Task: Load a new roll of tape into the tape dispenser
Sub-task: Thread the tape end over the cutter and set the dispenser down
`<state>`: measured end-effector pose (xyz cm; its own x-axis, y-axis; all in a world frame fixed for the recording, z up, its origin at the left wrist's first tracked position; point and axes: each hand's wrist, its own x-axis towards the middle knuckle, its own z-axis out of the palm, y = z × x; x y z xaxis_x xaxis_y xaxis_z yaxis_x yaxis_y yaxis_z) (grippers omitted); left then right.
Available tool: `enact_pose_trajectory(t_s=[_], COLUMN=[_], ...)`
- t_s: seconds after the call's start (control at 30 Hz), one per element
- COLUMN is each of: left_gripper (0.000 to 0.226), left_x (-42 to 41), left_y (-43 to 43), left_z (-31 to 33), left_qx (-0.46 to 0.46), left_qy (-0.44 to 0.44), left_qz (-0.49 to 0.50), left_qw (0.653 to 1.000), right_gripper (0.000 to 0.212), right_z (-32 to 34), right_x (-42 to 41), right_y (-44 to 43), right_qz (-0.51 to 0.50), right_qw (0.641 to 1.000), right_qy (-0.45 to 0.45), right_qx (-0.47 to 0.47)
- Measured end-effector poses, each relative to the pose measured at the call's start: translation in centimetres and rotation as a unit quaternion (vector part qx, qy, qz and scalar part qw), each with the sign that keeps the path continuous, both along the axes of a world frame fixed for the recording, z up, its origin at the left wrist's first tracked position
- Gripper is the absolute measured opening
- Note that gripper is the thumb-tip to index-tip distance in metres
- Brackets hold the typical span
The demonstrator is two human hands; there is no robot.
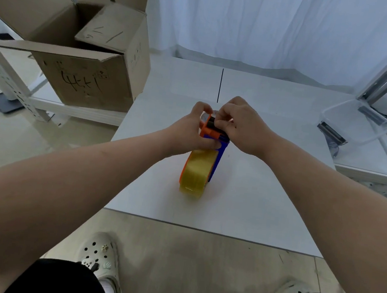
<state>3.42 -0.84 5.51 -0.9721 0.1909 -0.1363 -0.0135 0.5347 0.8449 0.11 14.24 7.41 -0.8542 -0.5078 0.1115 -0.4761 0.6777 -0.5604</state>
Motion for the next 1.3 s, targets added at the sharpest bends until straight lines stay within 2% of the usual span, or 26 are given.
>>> enact_pose_trajectory(t_s=[0.27,0.43,0.57,0.8,1.07,1.3], left_gripper=[0.065,0.057,0.050,0.039,0.040,0.044], left_x=[0.1,0.0,-0.3,-0.6,-0.4,-0.2], left_y=[-1.3,-1.7,-2.0,-2.3,-2.7,-2.3], left_z=[-0.6,0.0,0.2,0.2,0.4,0.8], left_qx=[0.026,0.055,0.076,0.068,0.072,0.054], left_qy=[-0.079,-0.050,-0.058,-0.059,-0.051,-0.005], left_qz=[-0.023,-0.031,-0.059,-0.040,-0.024,-0.016], left_qw=[0.996,0.997,0.994,0.995,0.996,0.998], right_gripper=[0.009,0.004,0.005,0.006,0.010,0.010], right_z=[0.5,0.7,0.6,0.9,0.7,0.6], right_x=[0.1,0.2,0.3,0.5,0.5,0.2], right_y=[0.7,1.1,0.9,0.8,1.3,1.5], right_qz=[-0.013,-0.015,-0.004,0.016,0.003,-0.034], right_qw=[1.000,1.000,1.000,0.999,0.999,0.997], right_qy=[0.008,-0.009,0.002,-0.014,-0.011,0.010], right_qx=[0.021,0.016,0.027,0.049,0.051,0.067])
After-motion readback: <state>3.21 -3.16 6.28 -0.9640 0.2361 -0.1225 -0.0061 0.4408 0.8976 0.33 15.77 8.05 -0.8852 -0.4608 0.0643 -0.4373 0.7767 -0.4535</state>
